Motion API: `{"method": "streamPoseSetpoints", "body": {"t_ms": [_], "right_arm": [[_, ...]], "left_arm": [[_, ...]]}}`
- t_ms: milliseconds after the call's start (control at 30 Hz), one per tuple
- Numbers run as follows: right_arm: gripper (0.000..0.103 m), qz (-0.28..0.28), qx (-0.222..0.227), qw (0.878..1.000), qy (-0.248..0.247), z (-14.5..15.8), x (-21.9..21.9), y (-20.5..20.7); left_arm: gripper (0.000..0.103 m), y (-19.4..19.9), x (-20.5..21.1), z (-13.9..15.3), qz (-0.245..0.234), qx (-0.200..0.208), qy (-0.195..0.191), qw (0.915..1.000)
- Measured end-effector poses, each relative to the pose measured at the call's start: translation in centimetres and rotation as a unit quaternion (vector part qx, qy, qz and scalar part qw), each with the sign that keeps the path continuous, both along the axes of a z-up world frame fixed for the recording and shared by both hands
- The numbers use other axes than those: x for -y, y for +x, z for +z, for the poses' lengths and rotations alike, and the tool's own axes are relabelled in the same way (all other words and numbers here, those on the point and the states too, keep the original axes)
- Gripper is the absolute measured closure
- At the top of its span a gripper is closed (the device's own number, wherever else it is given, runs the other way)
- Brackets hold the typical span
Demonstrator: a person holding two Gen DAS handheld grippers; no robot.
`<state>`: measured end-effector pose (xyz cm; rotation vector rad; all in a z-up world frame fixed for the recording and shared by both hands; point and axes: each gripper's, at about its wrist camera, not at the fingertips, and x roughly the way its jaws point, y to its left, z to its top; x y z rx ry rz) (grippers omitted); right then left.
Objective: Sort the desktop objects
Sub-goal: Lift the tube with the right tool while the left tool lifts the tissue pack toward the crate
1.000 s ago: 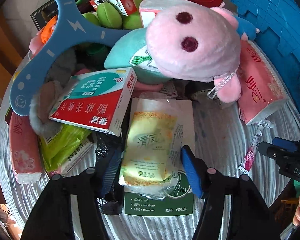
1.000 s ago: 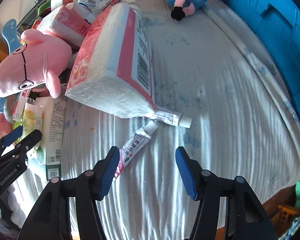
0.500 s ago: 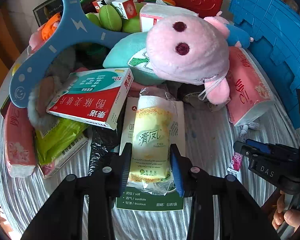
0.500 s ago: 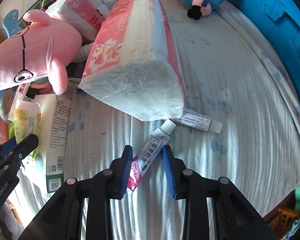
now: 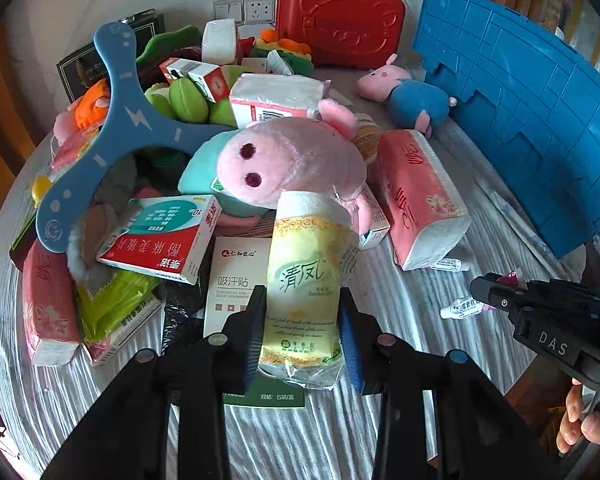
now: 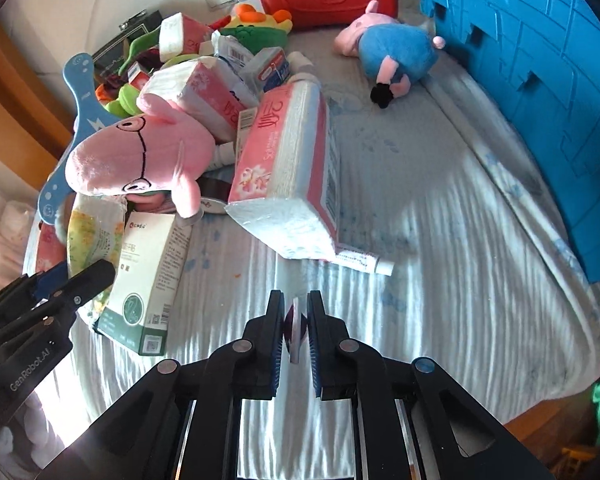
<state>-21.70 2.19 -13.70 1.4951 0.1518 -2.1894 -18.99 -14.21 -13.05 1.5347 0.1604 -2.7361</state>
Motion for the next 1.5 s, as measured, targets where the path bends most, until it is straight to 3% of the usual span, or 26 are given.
{"method": "streamPoseSetpoints", "body": {"t_ms": [133,300,400,467,533,700,767,867,1000,1133,1300,1500], "right_arm": [[0.090,0.000,0.037,0.999,0.019,-2.4,-1.5,-0.9],[0.072,-0.012,0.076,0.997,0.033,-5.4,-3.8,-1.0],[0.063,-0.002,0.078,0.996,0.050,-6.0,-4.5,-0.2],[0.049,0.007,0.077,0.995,0.059,-6.0,-4.8,0.3],[0.046,0.018,0.068,0.995,0.069,-5.8,-5.0,0.8],[0.052,0.058,0.040,0.993,0.098,-5.8,-4.3,1.8],[0.059,0.066,0.042,0.991,0.105,-6.3,-4.0,1.7],[0.060,0.067,0.047,0.991,0.109,-7.1,-3.8,1.5],[0.082,0.066,0.030,0.991,0.114,-7.2,-3.8,1.5],[0.084,0.053,0.032,0.994,0.094,-6.8,-4.7,1.8],[0.084,0.041,0.003,0.998,0.042,-3.4,-5.5,2.0],[0.084,0.035,-0.072,0.997,-0.022,4.0,-5.2,0.4]], "left_arm": [[0.069,0.6,-1.1,-1.7,-0.014,0.014,0.002,0.9998],[0.069,1.3,-3.7,-4.6,-0.049,0.045,0.012,0.9977],[0.069,1.9,-5.3,-6.6,-0.069,0.068,0.014,0.9952],[0.069,2.2,-6.1,-7.8,-0.076,0.083,0.014,0.9936],[0.069,2.4,-6.6,-8.8,-0.078,0.095,0.015,0.9923],[0.069,2.6,-7.1,-9.5,-0.080,0.100,0.013,0.9917],[0.069,2.6,-7.1,-9.4,-0.079,0.100,0.011,0.9918],[0.069,2.8,-7.1,-9.3,-0.079,0.099,0.008,0.9919],[0.069,3.0,-7.0,-9.2,-0.076,0.099,0.009,0.9921],[0.069,3.0,-6.8,-7.9,-0.072,0.081,0.011,0.9940],[0.069,3.2,-7.0,-4.1,-0.075,0.028,0.013,0.9967],[0.069,2.5,-8.7,2.2,-0.083,-0.044,0.010,0.9955]]}}
